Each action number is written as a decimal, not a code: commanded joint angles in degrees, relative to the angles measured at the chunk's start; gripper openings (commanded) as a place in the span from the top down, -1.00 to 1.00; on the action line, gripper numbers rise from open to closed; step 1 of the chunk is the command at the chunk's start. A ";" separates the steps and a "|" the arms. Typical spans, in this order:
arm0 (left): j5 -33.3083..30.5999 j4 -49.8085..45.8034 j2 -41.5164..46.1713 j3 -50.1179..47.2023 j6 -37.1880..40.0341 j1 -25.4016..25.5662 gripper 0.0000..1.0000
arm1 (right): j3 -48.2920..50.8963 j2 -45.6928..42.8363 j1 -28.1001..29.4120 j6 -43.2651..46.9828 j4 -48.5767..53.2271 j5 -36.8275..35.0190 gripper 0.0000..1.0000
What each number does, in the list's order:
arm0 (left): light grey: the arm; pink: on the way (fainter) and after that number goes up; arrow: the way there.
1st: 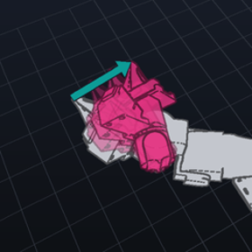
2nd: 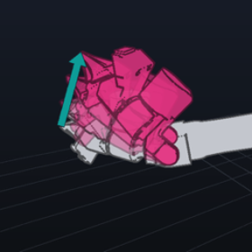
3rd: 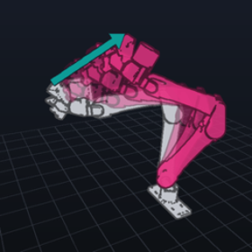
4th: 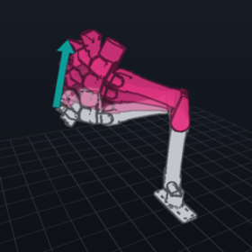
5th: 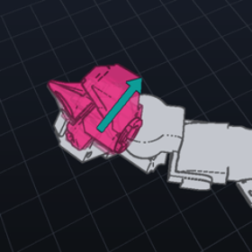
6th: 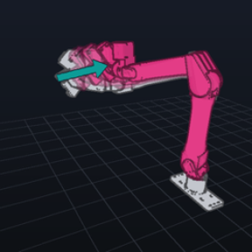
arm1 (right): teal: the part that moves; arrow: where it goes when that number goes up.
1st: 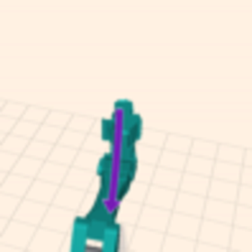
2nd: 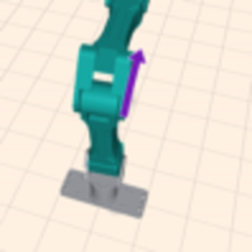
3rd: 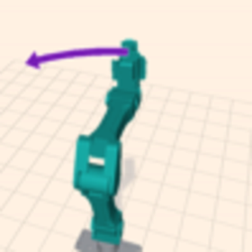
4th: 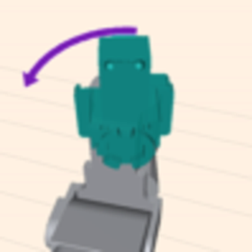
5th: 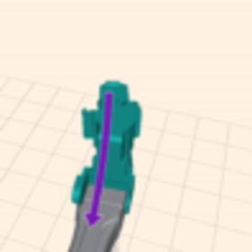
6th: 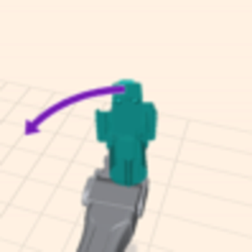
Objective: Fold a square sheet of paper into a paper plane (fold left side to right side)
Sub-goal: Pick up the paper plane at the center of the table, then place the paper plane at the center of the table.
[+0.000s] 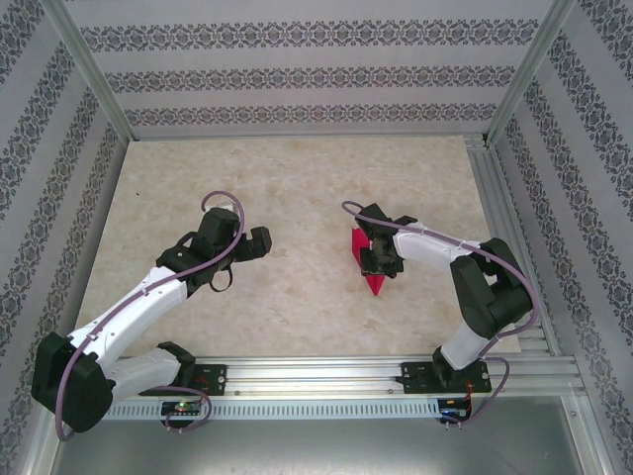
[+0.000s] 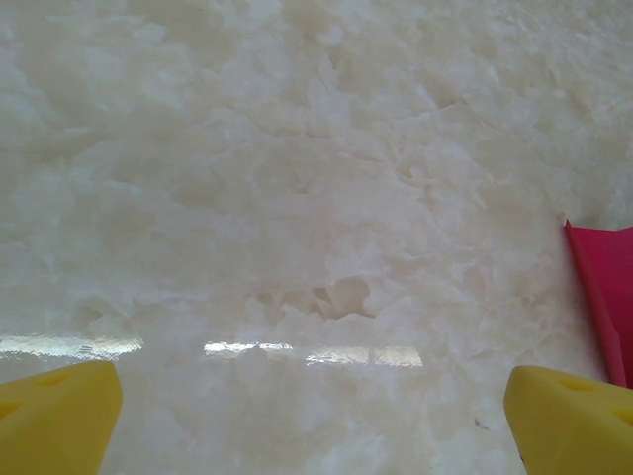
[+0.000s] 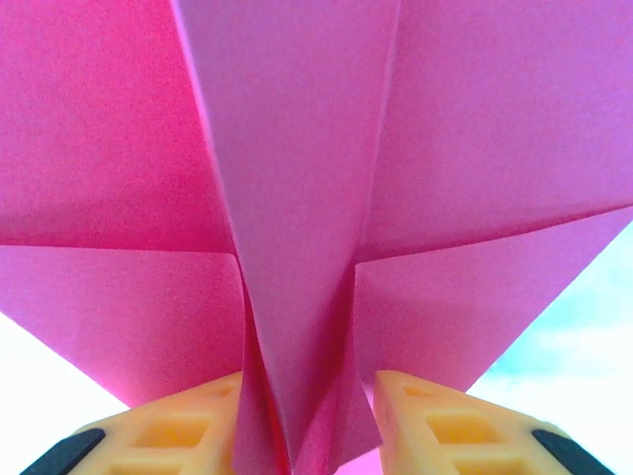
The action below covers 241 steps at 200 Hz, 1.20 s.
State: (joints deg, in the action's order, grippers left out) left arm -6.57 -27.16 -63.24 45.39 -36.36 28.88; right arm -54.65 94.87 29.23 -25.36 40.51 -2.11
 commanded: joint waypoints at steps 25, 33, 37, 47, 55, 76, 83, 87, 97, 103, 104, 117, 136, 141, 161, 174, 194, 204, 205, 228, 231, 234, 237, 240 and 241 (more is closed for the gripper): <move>-1.06 -1.40 1.37 1.02 1.37 -0.31 -1.00 | -0.96 0.58 -0.14 0.16 -0.18 -0.57 0.42; -1.08 -1.41 1.37 1.11 1.38 -0.24 -1.00 | -0.94 0.67 -0.22 0.22 -0.19 -0.33 0.45; -1.01 -1.41 1.38 1.11 1.38 -0.28 -1.00 | -1.05 0.71 -0.28 0.28 -0.17 -0.22 0.45; -0.99 -1.47 1.41 1.11 1.39 -0.28 -1.00 | -1.03 0.92 -0.23 0.18 0.00 -0.15 0.48; -0.99 -1.54 1.41 1.20 1.38 -0.23 -1.00 | -0.92 1.06 -0.23 0.30 0.01 -0.09 0.50; -1.06 -1.75 1.48 1.20 1.38 -0.24 -1.00 | -0.89 1.02 -0.23 0.28 0.18 -0.11 0.62; -1.08 -1.69 1.61 1.12 1.38 -0.24 -1.00 | -1.07 0.87 -0.23 0.24 0.39 -0.10 0.66; -1.07 -1.75 1.58 1.11 1.33 -0.24 -1.00 | -1.20 0.70 -0.19 0.28 0.55 -0.21 0.69; -1.08 -1.75 1.59 1.11 1.38 -0.27 -1.00 | -1.48 0.10 -0.06 0.48 1.04 -0.48 0.75; -1.08 -1.76 1.63 1.11 1.38 -0.24 -1.00 | -1.68 -0.29 0.08 0.56 1.42 -0.79 0.78; -1.08 -1.76 1.63 1.11 1.38 -0.23 -1.00 | -1.73 -0.39 0.10 0.61 1.50 -0.88 0.79; -1.08 -1.76 1.75 1.11 1.38 -0.27 -1.00 | -2.46 -1.31 0.28 0.78 2.80 -1.61 0.88; -1.24 -1.83 2.15 1.20 1.38 -0.30 -1.00 | -3.22 -3.11 0.59 0.60 4.01 -1.34 0.95; -1.30 -1.89 2.36 1.30 1.41 -0.25 -1.00 | -3.46 -3.63 0.77 0.40 4.28 -1.25 0.99; -1.93 -2.22 3.52 1.37 1.39 -0.24 -1.00 | -4.85 -5.29 1.98 -1.20 5.25 -1.08 1.00; -2.68 -2.62 4.45 1.43 1.38 -0.24 -1.00 | -6.12 -5.56 3.21 -3.28 5.79 -1.23 1.00; -3.56 -3.34 5.64 1.37 1.73 -0.24 -1.00 | -8.27 -4.65 5.45 -7.49 5.73 -1.54 1.00; -4.10 -3.84 6.16 1.37 1.80 -0.24 -1.00 | -9.32 -3.62 6.60 -9.91 5.41 -2.03 1.00; -4.08 -3.90 6.22 1.33 1.81 -0.28 -1.00 | -9.41 -3.50 6.70 -10.16 5.39 -2.16 1.00; -4.34 -4.81 7.15 1.20 2.49 -0.24 -1.00 | -12.04 0.39 8.83 -14.81 4.85 -3.71 1.00; -4.36 -4.91 7.13 1.21 2.56 -0.28 -1.00 | -12.39 0.93 9.01 -15.27 4.79 -3.73 1.00; -4.33 -5.13 7.22 1.20 2.67 -0.24 -0.99 | -12.86 1.60 9.23 -15.63 4.69 -3.69 1.00; -4.33 -5.29 7.25 1.20 2.81 -0.27 -1.00 | -13.13 2.16 9.51 -15.94 4.70 -3.73 1.00; -4.34 -5.40 7.29 1.20 2.93 -0.29 -0.99 | -13.63 2.89 9.63 -16.21 4.75 -3.77 1.00; -4.34 -5.42 7.27 1.24 2.99 -0.26 -0.99 | -13.72 3.09 9.76 -16.29 4.70 -3.82 1.00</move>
State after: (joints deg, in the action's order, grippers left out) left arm -9.56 -29.91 -57.08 45.39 -35.81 28.88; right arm -65.54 93.36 37.45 -35.48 45.39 -3.53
